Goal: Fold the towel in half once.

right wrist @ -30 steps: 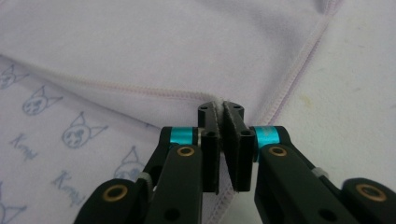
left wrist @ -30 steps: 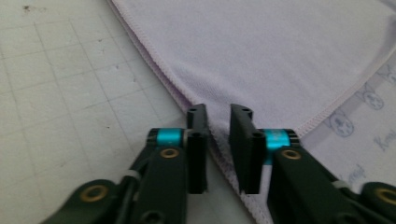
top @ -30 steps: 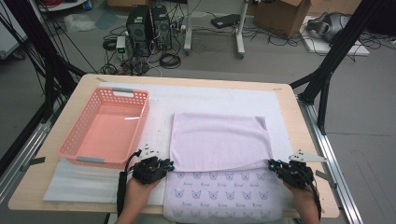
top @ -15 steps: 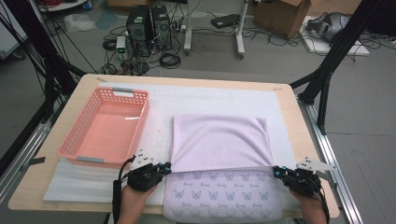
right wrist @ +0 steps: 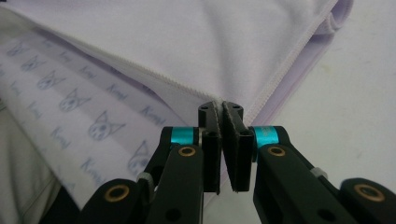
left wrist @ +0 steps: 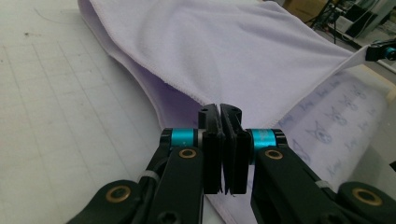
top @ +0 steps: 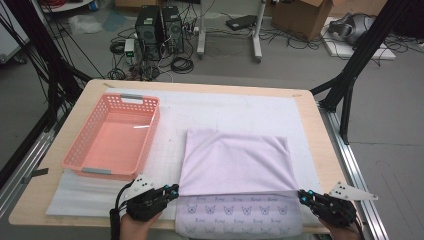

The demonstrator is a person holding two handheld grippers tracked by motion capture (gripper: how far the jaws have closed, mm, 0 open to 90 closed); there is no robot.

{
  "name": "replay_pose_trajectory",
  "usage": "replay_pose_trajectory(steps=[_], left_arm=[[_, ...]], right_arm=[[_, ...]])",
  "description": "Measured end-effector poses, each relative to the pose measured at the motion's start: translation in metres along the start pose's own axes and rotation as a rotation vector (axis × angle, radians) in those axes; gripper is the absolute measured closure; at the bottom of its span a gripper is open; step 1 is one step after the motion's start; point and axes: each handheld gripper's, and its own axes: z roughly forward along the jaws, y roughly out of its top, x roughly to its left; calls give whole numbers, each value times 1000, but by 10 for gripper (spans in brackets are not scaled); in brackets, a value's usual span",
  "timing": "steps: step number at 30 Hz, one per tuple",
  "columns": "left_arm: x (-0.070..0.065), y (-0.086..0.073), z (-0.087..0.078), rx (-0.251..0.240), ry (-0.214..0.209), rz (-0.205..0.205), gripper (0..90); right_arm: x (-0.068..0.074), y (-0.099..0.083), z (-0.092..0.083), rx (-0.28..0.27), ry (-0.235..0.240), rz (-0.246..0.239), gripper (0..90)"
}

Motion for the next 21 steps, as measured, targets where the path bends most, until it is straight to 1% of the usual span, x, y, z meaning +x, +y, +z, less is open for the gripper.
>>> replay_pose_trajectory(steps=[3,5,7,9,11,12,13,14,15,16,17,18,19,20,21], left_arm=[[-6,-6,-9,4,-16,9,869],[-11,-11,-14,18,-26,19,869],[-15,-16,-17,32,-35,21,869],[-17,-21,-20,48,-45,20,868],[-18,-24,-21,66,-59,16,858],[-18,-25,-21,72,-62,16,820],[-16,-25,-20,66,-57,10,728],[-13,-23,-18,61,-47,3,614],[-10,-20,-17,51,-35,1,558],[-7,-16,-15,34,-22,5,537],[-5,-12,-13,18,-10,6,520],[-2,-8,-10,10,-5,5,498],[1,-4,-7,7,0,11,493],[3,0,-2,8,6,14,491],[6,3,4,9,7,12,489]], right_arm=[[5,-5,-6,6,15,-12,861],[8,-7,-11,13,24,-13,861],[10,-10,-15,19,36,-21,862],[13,-14,-17,37,50,-17,863],[16,-17,-20,61,53,-32,863],[17,-18,-21,72,57,-22,857],[16,-19,-21,73,58,-19,797],[15,-18,-22,62,51,0,705],[13,-17,-23,45,57,26,689],[12,-14,-24,14,60,39,648],[12,-11,-25,-16,51,48,606],[11,-7,-24,-31,38,59,600],[11,-4,-23,-42,22,55,595],[11,-1,-19,-40,-4,54,587],[11,1,-15,-26,-34,54,580]])
